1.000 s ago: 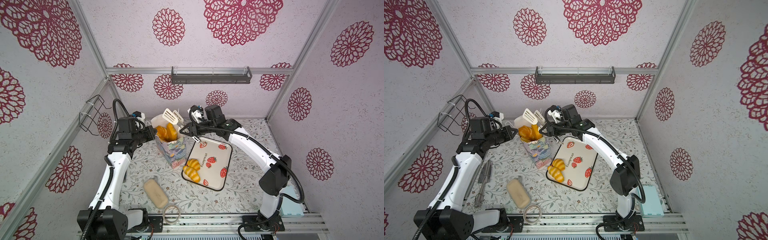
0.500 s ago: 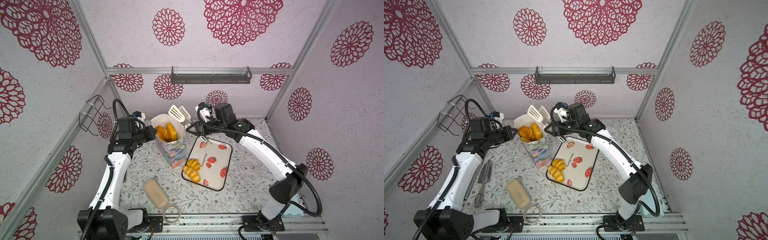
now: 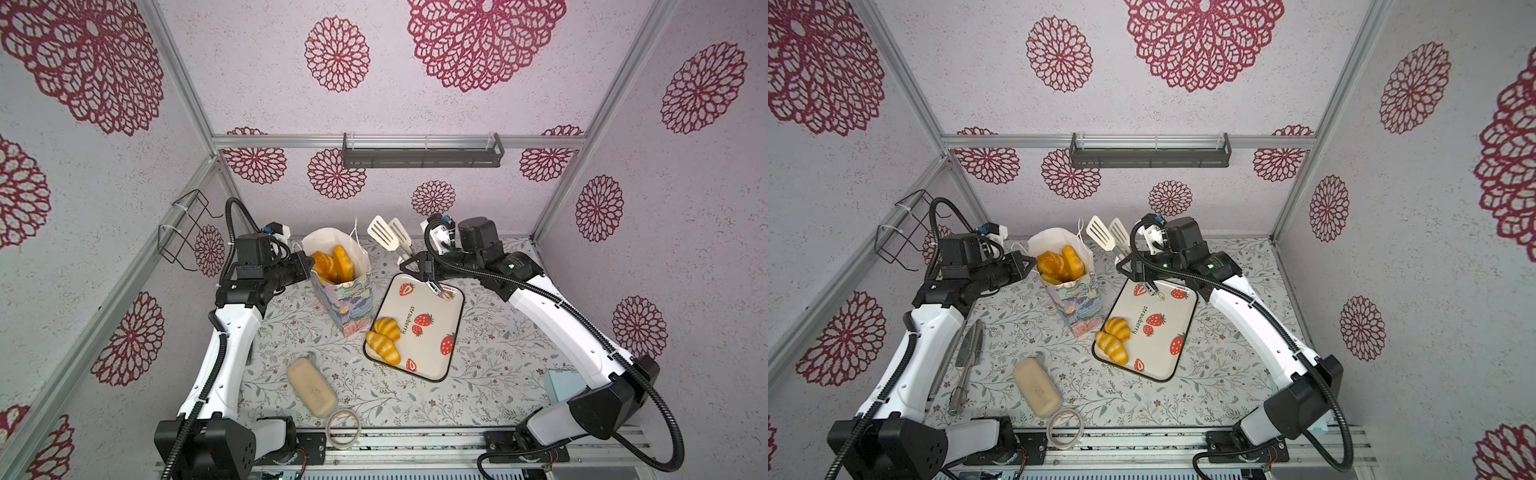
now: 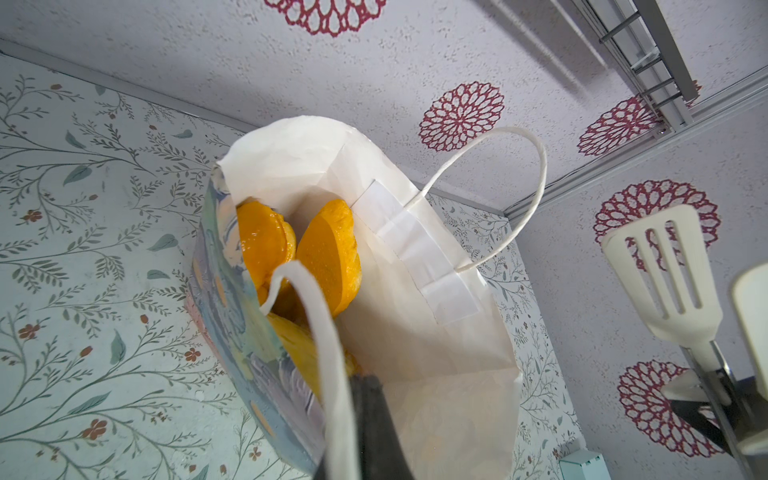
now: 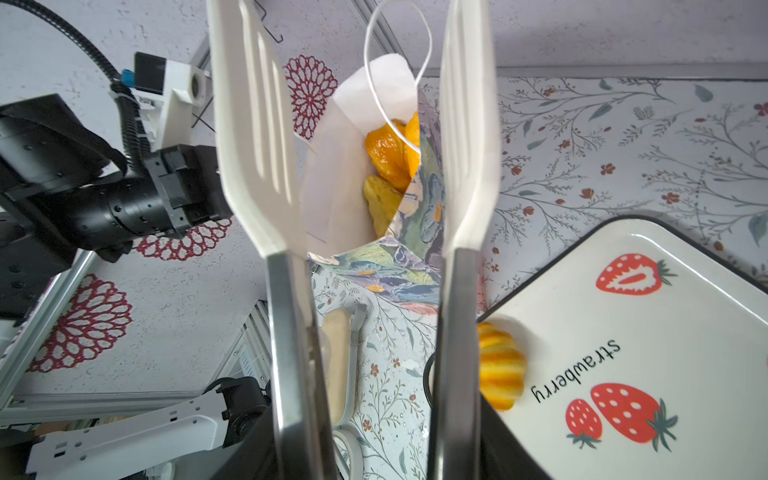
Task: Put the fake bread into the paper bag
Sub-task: 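Move the empty tongs back over the striped buns on the tray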
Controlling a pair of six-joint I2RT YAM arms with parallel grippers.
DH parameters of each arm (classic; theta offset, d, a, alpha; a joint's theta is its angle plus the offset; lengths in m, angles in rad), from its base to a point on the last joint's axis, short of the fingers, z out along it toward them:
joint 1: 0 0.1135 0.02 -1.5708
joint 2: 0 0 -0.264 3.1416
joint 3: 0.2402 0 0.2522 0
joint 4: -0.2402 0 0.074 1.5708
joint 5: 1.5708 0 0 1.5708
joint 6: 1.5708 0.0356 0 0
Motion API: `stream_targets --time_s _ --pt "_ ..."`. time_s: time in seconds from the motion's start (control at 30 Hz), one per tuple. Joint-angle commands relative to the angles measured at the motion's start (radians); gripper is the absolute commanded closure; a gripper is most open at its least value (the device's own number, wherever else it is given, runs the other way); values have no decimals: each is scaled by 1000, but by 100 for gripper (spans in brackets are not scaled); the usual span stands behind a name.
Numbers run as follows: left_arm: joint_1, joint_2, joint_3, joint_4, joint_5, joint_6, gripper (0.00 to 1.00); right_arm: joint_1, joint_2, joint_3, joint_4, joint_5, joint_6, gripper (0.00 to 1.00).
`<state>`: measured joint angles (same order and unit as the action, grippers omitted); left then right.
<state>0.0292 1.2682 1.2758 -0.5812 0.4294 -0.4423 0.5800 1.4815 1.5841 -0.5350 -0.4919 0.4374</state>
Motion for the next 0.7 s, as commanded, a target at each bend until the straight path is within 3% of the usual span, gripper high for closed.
stream_targets --time_s 0.0,0.67 --pt "8 -18 -14 27 4 -4 100 -18 -70 -34 53 6 -3 46" --pt "8 -9 -13 27 8 -6 100 -34 -150 -322 13 13 -1 46"
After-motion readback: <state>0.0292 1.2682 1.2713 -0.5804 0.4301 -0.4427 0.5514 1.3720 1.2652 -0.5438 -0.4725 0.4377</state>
